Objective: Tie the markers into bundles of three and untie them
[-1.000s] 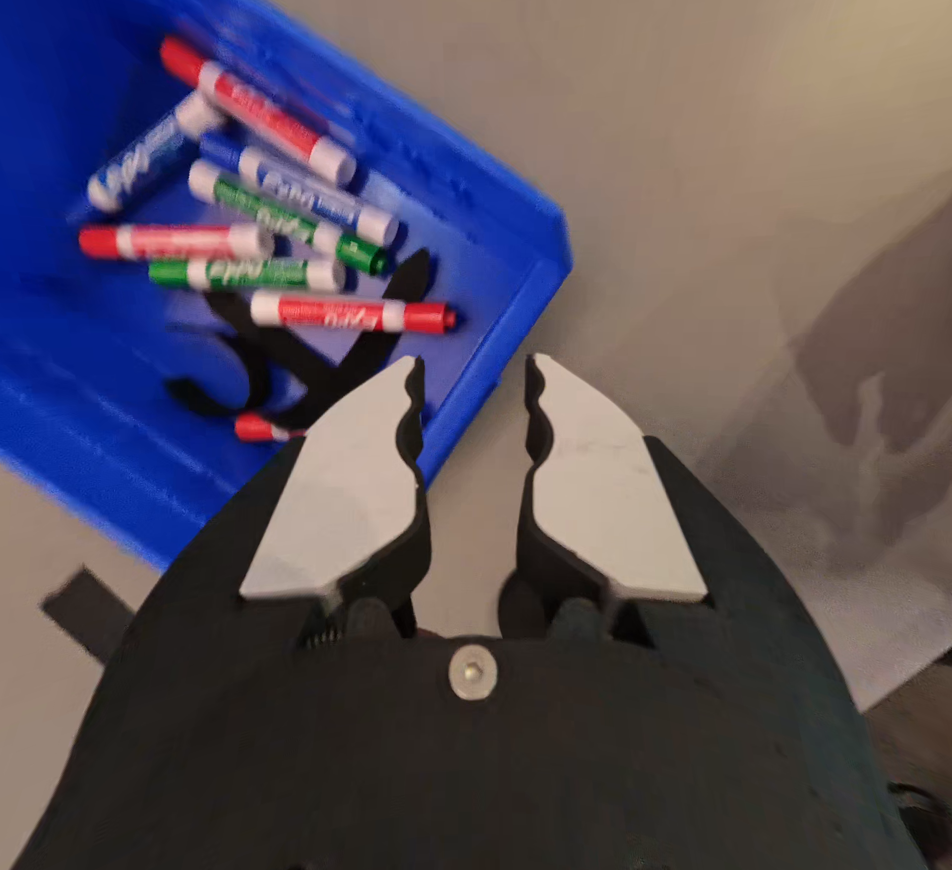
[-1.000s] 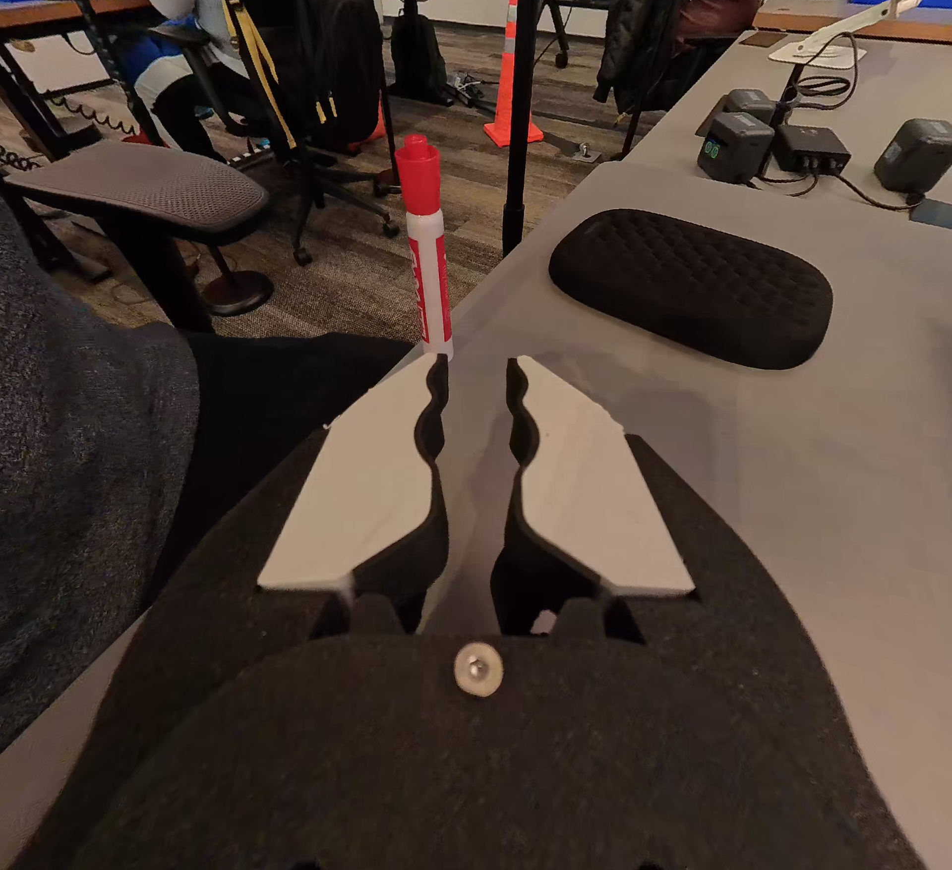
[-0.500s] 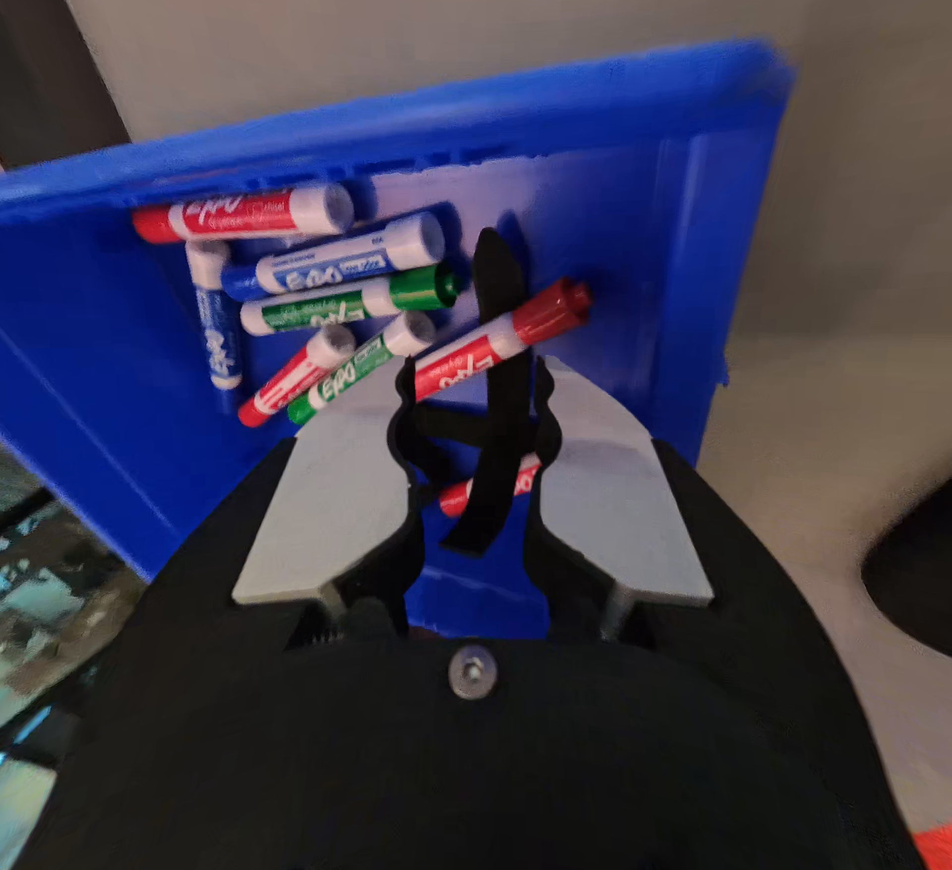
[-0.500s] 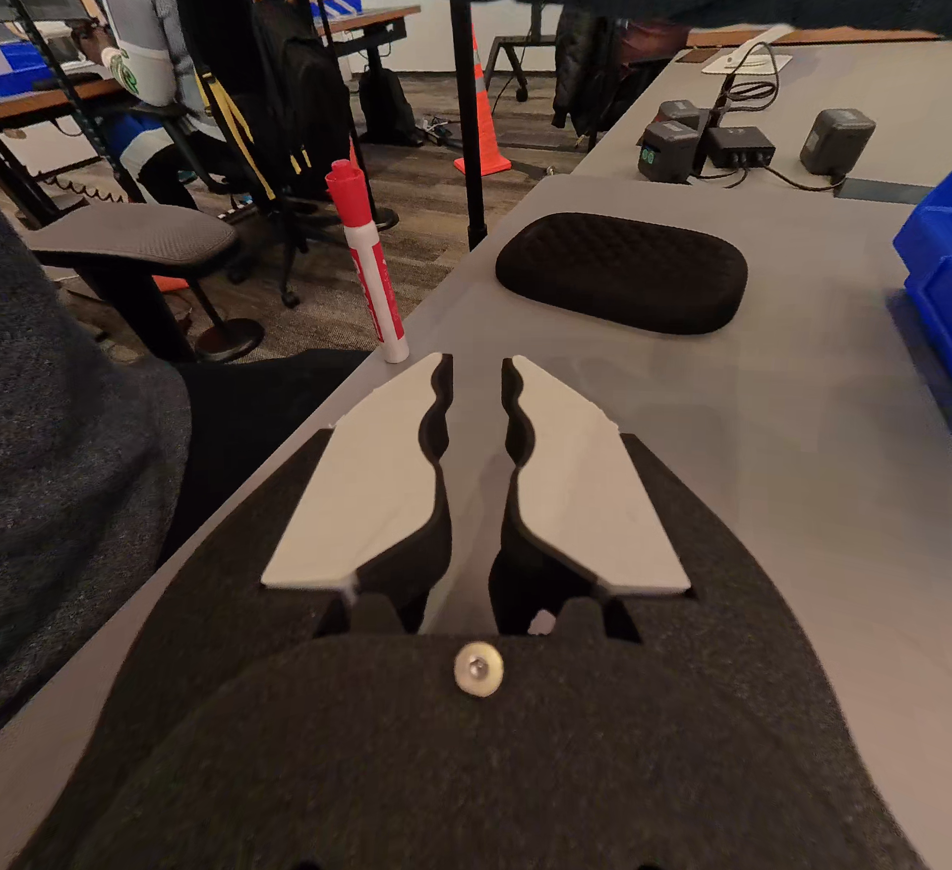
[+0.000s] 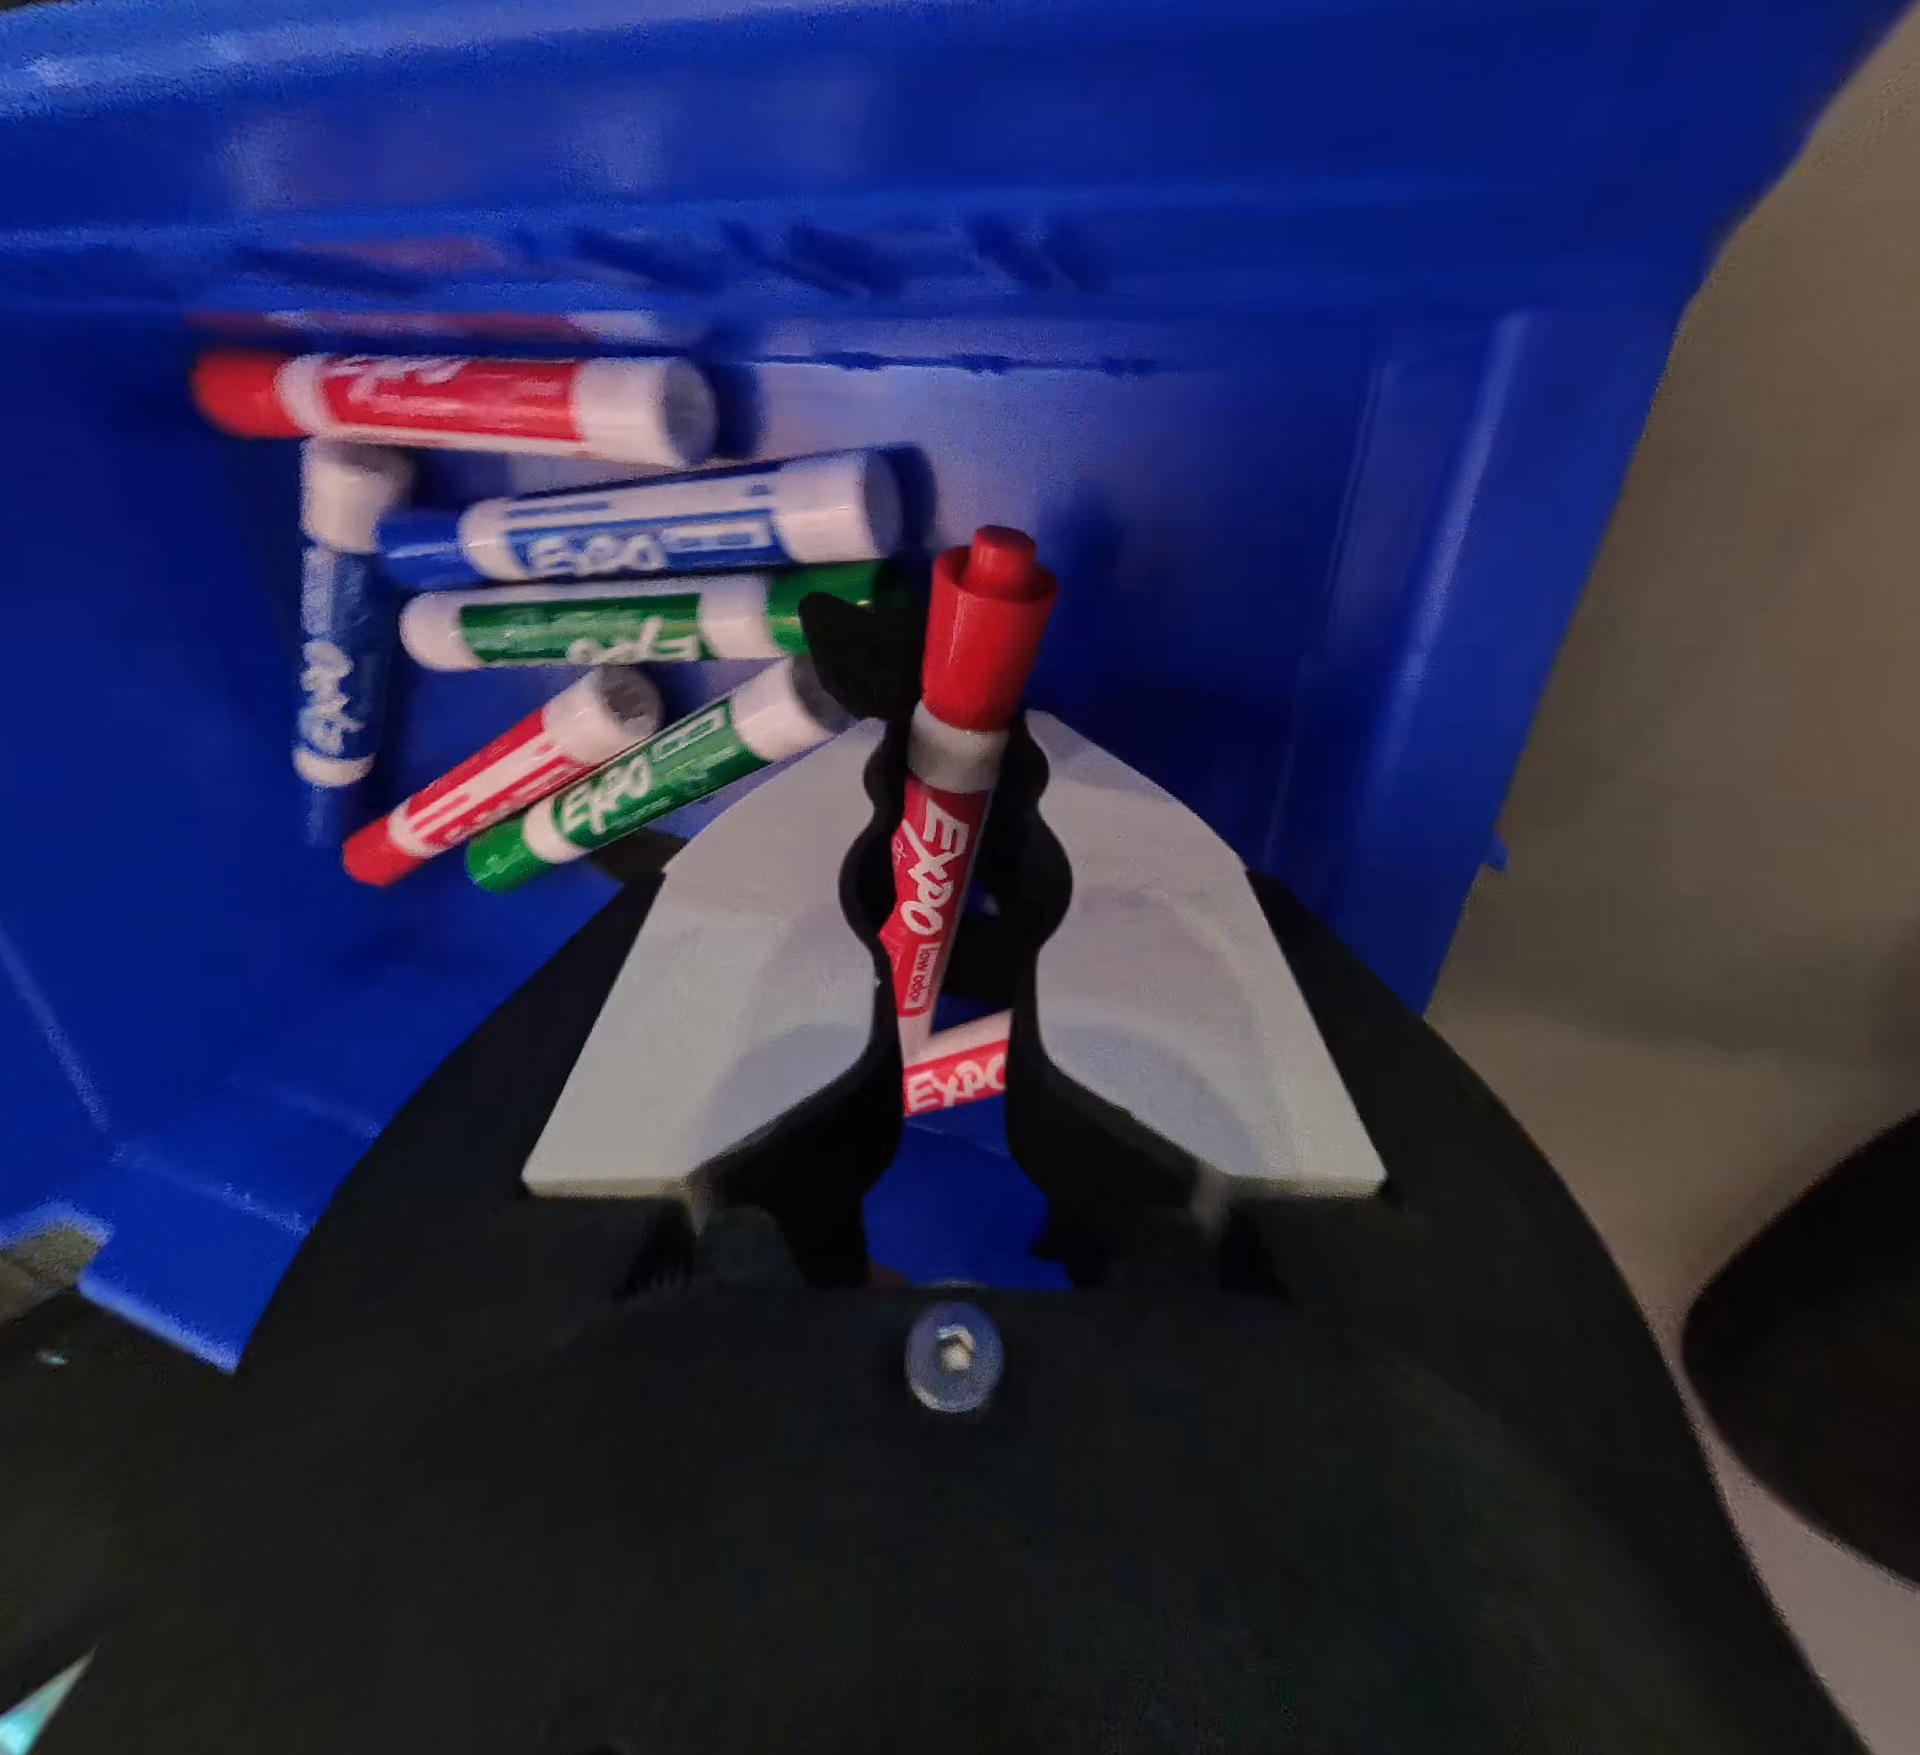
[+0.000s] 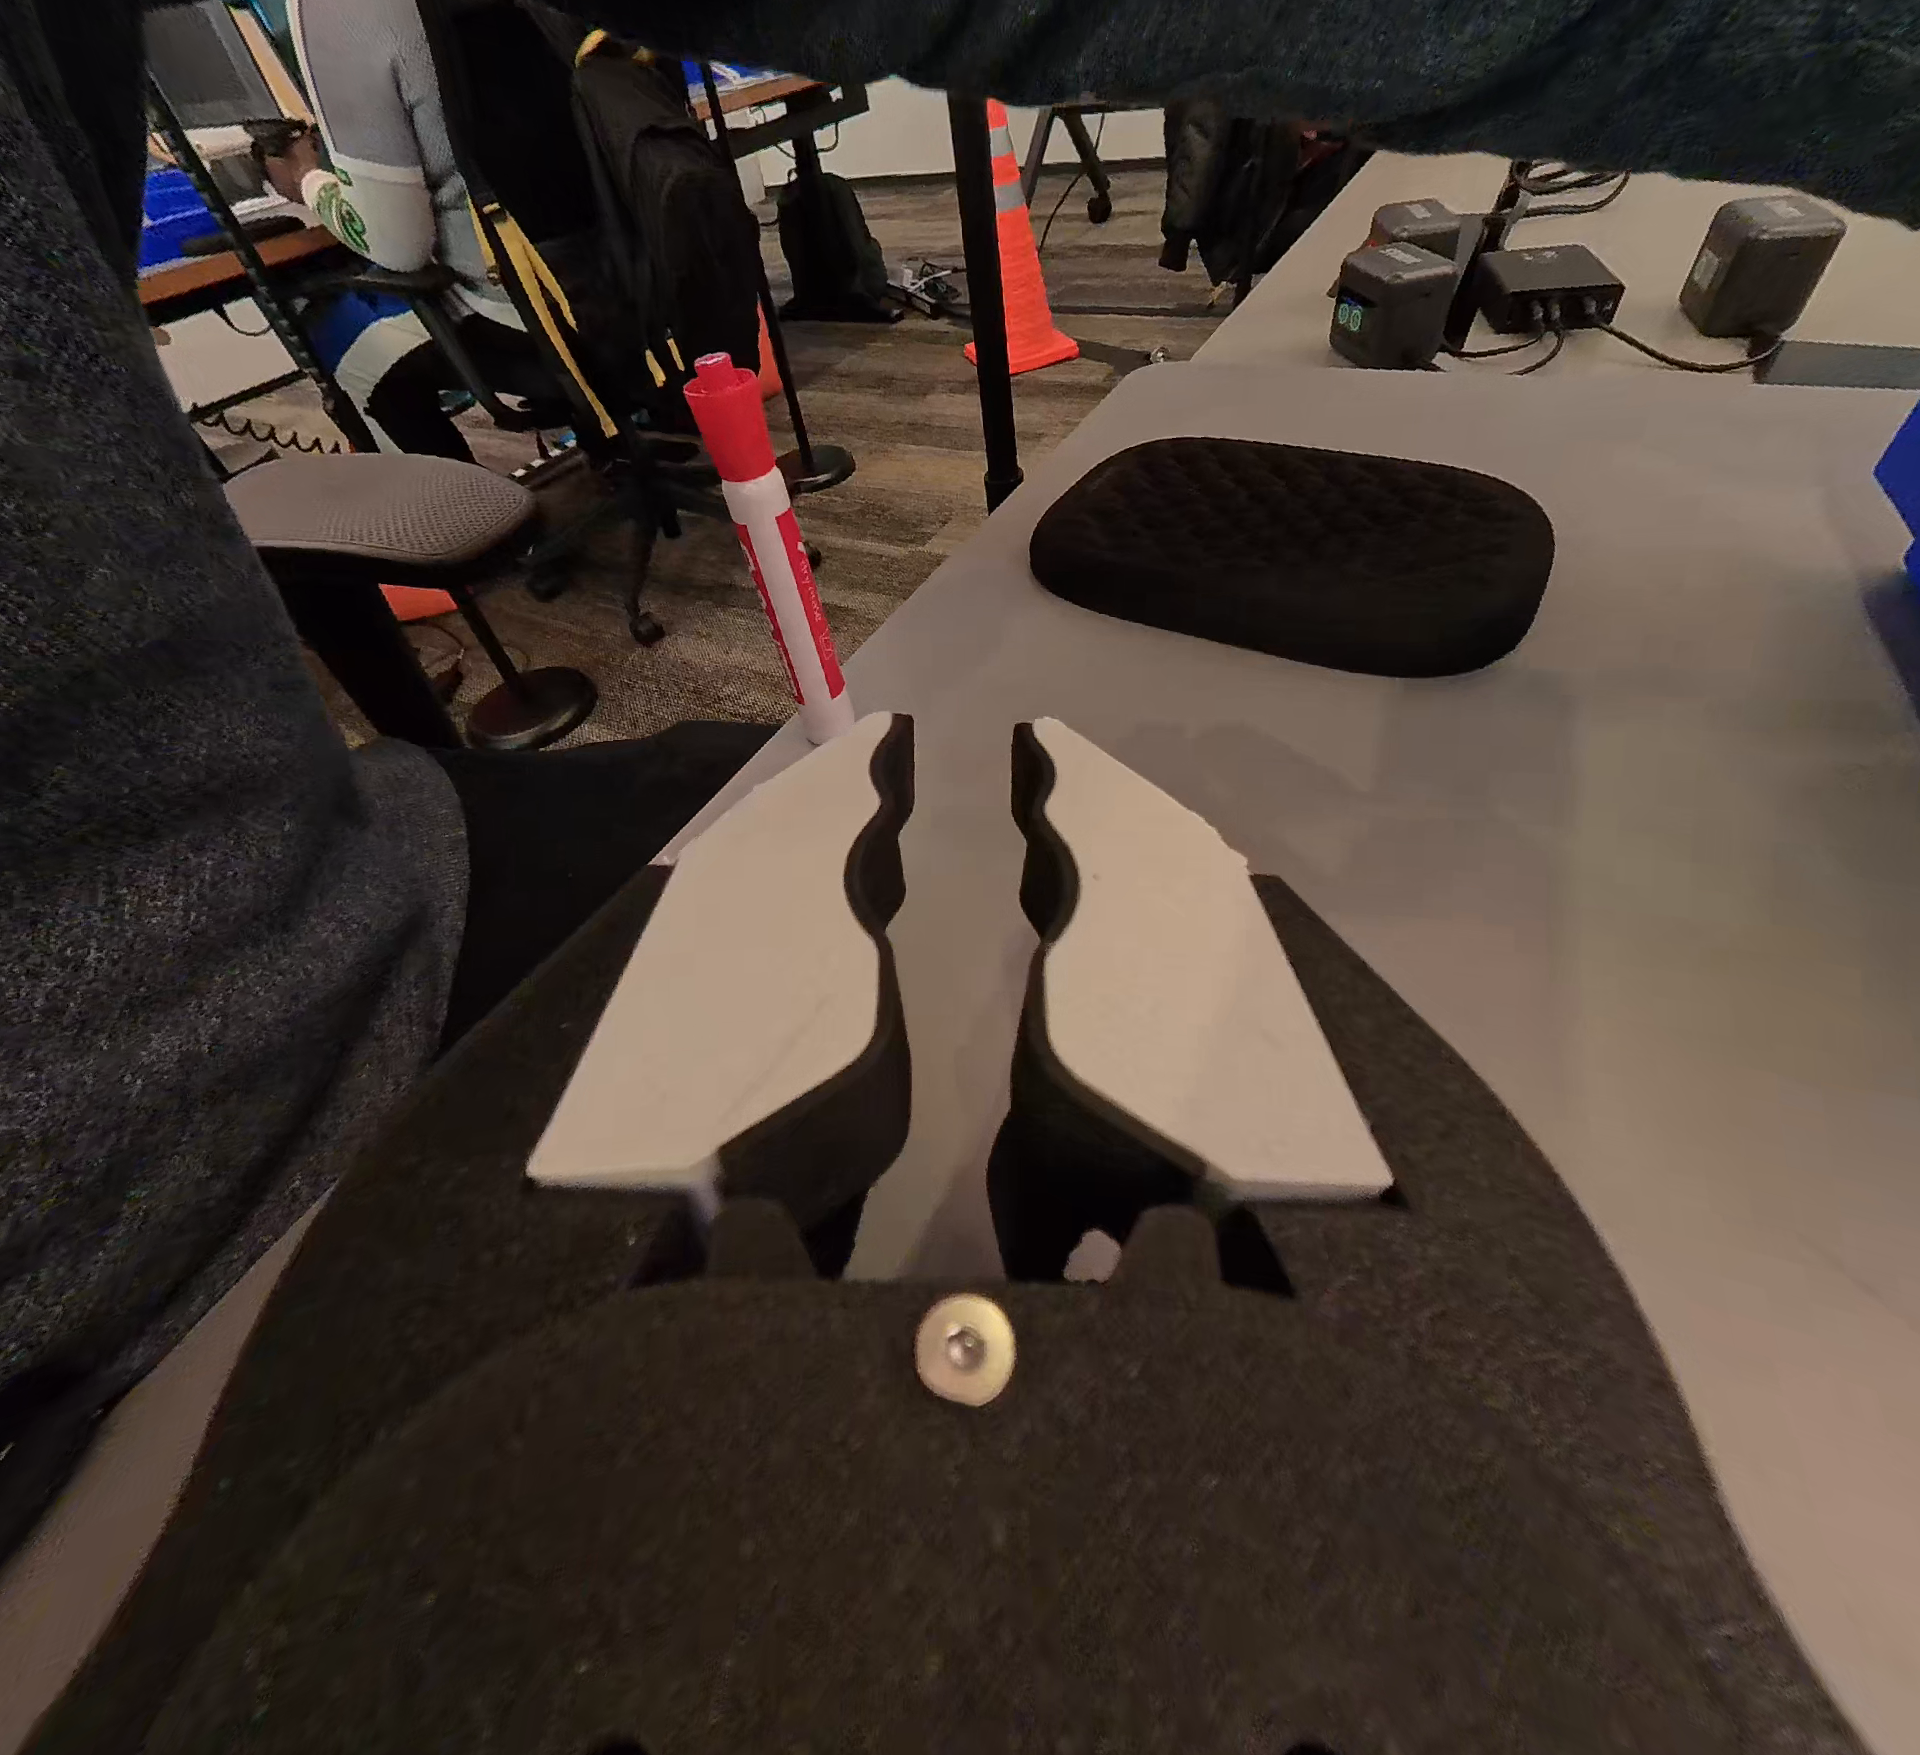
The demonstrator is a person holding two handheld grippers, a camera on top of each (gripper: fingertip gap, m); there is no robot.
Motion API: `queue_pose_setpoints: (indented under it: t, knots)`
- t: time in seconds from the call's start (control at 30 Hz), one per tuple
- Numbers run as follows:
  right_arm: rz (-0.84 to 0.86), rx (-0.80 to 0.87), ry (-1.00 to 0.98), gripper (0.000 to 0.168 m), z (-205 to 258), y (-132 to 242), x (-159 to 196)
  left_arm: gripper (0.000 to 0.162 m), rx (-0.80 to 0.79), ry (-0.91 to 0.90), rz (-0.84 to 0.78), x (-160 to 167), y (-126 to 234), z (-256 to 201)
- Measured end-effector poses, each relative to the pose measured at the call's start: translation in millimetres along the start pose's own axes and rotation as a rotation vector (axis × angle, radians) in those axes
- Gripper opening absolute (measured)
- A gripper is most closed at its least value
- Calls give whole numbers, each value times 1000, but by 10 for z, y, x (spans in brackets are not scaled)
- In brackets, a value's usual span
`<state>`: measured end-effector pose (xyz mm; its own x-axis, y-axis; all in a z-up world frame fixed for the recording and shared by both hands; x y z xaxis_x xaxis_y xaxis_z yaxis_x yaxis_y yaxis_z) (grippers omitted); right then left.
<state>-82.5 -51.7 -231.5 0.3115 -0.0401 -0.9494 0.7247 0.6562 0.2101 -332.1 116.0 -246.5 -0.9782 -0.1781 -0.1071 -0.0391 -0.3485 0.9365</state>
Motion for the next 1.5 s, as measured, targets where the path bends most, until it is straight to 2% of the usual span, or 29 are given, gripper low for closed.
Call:
queue_pose_setpoints:
  t: [0.03, 0.2, 0.33, 0.5, 0.63, 0.83, 0.9, 0.97, 1.03, 1.23, 1.5]
  knots:
    - [2, -1, 1, 17, 2, -1, 1, 18, -37, 48, -29, 19, 64, 33]
    - [5, -4, 3, 18, 6, -4, 3, 18, -145, 295, -240, 80, 524, 64]
    - [11, -3, 10, 17, 12, -10, 6, 18, -229, 465, -457, -19, 1063, -92]
    - [15, -1, 17, 17, 19, -14, 11, 17, -288, 609, -697, -157, 1748, -694]
    - [24, 4, 28, 17, 28, -25, 17, 17, -363, 715, -826, -179, 2073, -1440]
    - [40, 7, 40, 17, 39, -43, 29, 17, -435, 933, -919, -132, 2050, -2581]
    - [48, 10, 48, 17, 45, -52, 35, 18, -490, 977, -904, -93, 2007, -2852]
    - [56, 12, 56, 17, 52, -61, 41, 18, -492, 1033, -986, -106, 2007, -3044]
    - [62, 11, 63, 17, 58, -67, 46, 18, -535, 1052, -947, -121, 1972, -3200]
    - [71, 14, 74, 17, 68, -77, 55, 18, -486, 1087, -945, -255, 1792, -3490]
    - [80, 11, 84, 17, 80, -85, 63, 18, -407, 1012, -932, -369, 1622, -3628]
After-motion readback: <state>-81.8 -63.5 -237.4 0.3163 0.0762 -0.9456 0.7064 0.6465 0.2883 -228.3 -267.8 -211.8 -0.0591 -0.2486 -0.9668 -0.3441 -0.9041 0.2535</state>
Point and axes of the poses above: each gripper's, where its closed fingertips meet, y back along the fingers, x out of its underside, z = x × y across the jaws, the point moved 7 cm from there along y, back along the fingers, and after that the axes turned 6 degrees about -y, right-handed, at the moved point
